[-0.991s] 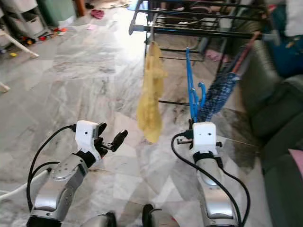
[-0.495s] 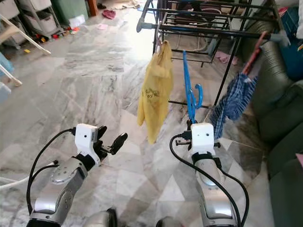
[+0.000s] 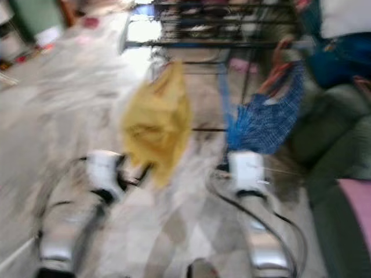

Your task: Hang hanger

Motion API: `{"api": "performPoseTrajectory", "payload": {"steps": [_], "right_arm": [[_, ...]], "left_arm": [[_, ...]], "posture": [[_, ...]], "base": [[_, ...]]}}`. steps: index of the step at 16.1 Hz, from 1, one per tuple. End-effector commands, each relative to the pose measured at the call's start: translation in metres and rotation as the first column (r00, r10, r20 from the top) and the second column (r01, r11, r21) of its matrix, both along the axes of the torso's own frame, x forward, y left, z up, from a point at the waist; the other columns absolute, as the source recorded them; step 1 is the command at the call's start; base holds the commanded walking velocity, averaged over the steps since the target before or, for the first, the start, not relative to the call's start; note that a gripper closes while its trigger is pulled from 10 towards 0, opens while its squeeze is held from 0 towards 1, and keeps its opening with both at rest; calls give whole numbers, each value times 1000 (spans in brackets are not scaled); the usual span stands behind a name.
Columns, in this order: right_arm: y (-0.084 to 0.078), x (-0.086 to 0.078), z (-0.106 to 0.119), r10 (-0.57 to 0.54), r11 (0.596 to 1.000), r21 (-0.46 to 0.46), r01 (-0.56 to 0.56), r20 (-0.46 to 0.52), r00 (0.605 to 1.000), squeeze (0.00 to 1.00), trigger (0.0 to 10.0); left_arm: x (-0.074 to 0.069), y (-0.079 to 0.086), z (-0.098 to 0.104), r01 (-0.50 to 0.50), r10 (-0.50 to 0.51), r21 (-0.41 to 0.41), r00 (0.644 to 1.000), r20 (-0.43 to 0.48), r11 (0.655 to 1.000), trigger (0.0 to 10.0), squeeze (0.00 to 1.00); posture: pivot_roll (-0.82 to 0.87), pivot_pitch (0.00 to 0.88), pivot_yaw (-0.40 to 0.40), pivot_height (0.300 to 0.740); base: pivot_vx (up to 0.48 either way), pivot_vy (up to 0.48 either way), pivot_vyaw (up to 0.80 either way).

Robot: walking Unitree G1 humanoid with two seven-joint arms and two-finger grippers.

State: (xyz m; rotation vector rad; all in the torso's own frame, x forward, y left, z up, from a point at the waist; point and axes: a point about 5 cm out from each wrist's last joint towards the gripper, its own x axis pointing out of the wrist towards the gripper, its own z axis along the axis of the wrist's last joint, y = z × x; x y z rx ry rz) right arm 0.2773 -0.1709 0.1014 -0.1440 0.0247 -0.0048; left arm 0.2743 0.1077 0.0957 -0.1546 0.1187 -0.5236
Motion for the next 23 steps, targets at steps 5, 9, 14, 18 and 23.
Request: {"api": "performPoseTrajectory", "payload": {"steps": [5,9,14,18,23], "right_arm": [[13,1,4,34,999,29,-35,21,999,0,10000],[16,0,1,59,998,33,-59,1,998,0,10000],[21,-1,-1,80,996,43,-79,-15,997,0,10000],[23,-2,-3,93,995,49,-91,-26,995,0,10000],[24,-1,-5,99,994,54,-97,-39,994,0,10000]], "left_arm": [[1,14,-1,-37,37,37,999,2,999,10000,0],[0,16,-2,-49,50,42,999,-8,998,10000,0],[0,16,-3,-53,54,48,998,-15,997,10000,0],[-2,15,-3,-39,39,74,999,1,996,10000,0],[-2,15,-5,-32,32,62,999,0,998,10000,0]], "posture": [[-79,189,-19,740],[-77,192,-21,740],[-75,194,-18,740],[-75,195,-16,740],[-77,192,-17,740]], "base": [[344,0,-160],[144,303,0],[0,472,0],[0,453,0],[0,0,0]]}}
